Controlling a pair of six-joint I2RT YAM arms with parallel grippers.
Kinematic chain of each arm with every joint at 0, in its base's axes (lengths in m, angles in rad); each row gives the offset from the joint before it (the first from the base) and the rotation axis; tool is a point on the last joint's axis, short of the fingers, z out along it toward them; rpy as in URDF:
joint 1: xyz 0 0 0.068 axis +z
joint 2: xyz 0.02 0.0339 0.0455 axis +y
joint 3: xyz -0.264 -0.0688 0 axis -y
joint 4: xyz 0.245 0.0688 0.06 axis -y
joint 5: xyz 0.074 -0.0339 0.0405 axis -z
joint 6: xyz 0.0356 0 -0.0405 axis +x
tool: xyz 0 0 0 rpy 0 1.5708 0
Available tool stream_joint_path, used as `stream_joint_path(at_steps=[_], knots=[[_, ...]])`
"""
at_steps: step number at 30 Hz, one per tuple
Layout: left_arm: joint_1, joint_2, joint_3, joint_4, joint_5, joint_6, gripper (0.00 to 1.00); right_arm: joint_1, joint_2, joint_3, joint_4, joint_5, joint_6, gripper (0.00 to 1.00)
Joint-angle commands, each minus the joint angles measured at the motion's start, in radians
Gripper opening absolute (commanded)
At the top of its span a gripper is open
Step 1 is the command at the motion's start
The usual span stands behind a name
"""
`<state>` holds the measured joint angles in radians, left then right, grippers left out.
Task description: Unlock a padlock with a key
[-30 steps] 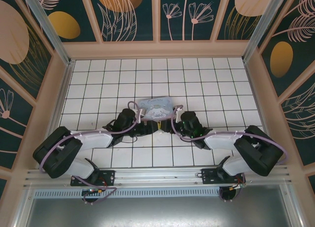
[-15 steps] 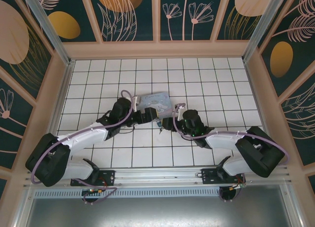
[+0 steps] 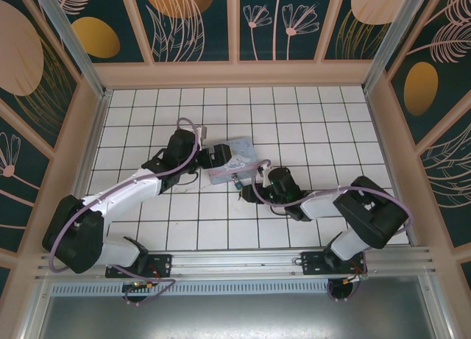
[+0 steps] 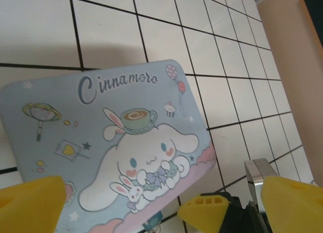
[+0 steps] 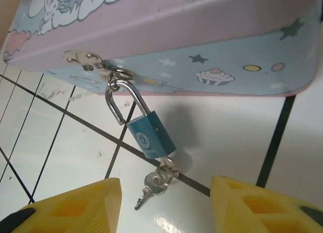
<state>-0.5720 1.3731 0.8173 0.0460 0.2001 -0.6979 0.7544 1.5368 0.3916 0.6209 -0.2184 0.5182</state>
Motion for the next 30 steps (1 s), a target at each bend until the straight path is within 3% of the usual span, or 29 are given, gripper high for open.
stream_joint_path(at_steps=[1,17,19,30], knots=[[0.028,0.024,0.041,-0.04,-0.012,0.043,0.98,-0.001,0.031,0.051,0.057,-0.033,-0.029,0.5],[0.084,0.07,0.053,-0.021,0.038,0.055,0.99,0.0,0.149,0.099,0.085,-0.058,-0.029,0.44],[0.087,0.075,0.053,-0.016,0.042,0.055,0.98,0.0,0.154,0.095,0.091,-0.053,-0.023,0.4],[0.091,0.101,0.066,-0.058,0.004,0.093,0.98,0.0,0.131,0.095,0.089,-0.031,0.006,0.01]])
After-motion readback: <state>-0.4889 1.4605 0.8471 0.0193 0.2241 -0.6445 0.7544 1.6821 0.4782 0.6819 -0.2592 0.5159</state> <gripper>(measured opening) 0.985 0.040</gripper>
